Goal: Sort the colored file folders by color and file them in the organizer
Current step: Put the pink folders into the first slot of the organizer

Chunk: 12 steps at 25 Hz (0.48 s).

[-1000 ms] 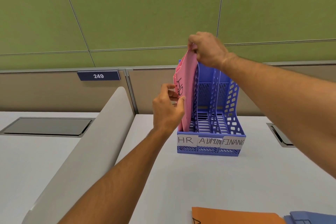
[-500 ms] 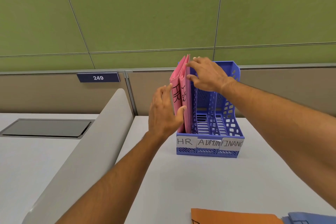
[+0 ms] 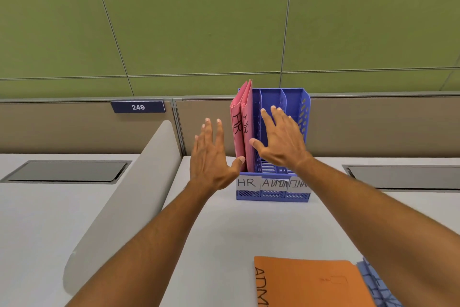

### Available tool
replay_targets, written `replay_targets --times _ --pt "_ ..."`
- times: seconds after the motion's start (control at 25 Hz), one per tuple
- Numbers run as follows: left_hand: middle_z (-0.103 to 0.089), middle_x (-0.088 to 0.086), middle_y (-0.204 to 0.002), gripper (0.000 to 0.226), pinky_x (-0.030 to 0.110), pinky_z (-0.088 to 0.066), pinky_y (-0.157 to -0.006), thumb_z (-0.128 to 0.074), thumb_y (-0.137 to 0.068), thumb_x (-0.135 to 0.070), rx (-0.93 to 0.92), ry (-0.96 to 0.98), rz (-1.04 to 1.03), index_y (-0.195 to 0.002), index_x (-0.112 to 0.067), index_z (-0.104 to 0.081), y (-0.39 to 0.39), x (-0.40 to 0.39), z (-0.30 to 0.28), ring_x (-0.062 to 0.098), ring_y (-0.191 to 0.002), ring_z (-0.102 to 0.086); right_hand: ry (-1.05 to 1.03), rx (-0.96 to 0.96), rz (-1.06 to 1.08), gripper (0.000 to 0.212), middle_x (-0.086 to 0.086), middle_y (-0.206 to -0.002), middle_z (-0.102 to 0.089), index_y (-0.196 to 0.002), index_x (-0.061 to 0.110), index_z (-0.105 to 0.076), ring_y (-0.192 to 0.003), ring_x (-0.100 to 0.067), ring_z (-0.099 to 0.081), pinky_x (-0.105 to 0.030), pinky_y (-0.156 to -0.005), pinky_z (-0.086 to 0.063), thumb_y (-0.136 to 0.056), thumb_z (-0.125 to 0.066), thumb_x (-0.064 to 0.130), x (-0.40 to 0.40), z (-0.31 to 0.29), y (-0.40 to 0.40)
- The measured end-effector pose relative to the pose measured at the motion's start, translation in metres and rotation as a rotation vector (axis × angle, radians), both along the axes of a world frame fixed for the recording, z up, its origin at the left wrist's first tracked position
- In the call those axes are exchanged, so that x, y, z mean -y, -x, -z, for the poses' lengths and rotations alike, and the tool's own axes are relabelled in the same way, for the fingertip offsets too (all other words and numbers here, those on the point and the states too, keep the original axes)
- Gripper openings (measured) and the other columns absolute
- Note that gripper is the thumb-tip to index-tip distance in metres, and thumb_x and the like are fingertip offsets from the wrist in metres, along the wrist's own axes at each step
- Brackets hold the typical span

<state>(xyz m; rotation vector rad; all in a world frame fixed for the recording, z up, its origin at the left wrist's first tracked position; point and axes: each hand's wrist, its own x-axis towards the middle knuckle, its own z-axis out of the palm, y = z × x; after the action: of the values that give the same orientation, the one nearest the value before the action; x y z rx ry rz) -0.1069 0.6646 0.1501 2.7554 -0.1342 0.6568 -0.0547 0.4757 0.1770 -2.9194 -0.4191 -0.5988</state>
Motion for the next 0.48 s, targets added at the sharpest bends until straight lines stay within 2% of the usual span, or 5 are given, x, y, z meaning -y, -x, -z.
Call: replay_targets --times 0.24,0.32,0.48 --pt "0.014 0.012 -0.161 0.105 0.043 -0.001 -0.120 -0.042 -0.078 -0.071 -0.074 -0.031 -0.007 -0.152 -0.019 0.011 0.043 -0.010 0.019 0.027 -0.149 0.010 -0.012 -0.036 0.055 0.095 -0.015 -0.161 -0.008 -0.155 0.016 -0.007 -0.149 -0.031 -0.006 -0.049 -0.119 -0.005 -0.081 -0.029 0.073 -0.007 0.034 0.062" --pt "0.015 0.012 -0.161 0.106 0.043 -0.001 -0.120 -0.046 -0.080 -0.070 -0.107 -0.047 -0.007 -0.152 -0.019 0.012 0.057 -0.012 0.026 0.028 -0.149 0.010 -0.047 -0.055 0.058 0.096 -0.015 -0.161 -0.008 -0.155 0.017 -0.008 -0.149 -0.031 -0.005 -0.049 -0.120 -0.005 -0.079 -0.029 0.072 -0.008 0.046 0.081" --pt "0.014 0.010 -0.161 0.104 0.041 0.002 -0.119 -0.039 -0.078 -0.072 -0.160 -0.047 0.006 -0.152 -0.021 0.013 0.087 -0.017 0.044 0.028 -0.149 0.010 -0.090 -0.096 0.089 0.096 -0.014 -0.162 -0.006 -0.154 0.018 -0.007 -0.149 -0.031 -0.003 -0.049 -0.121 -0.004 -0.078 -0.031 0.071 -0.004 0.067 0.119"
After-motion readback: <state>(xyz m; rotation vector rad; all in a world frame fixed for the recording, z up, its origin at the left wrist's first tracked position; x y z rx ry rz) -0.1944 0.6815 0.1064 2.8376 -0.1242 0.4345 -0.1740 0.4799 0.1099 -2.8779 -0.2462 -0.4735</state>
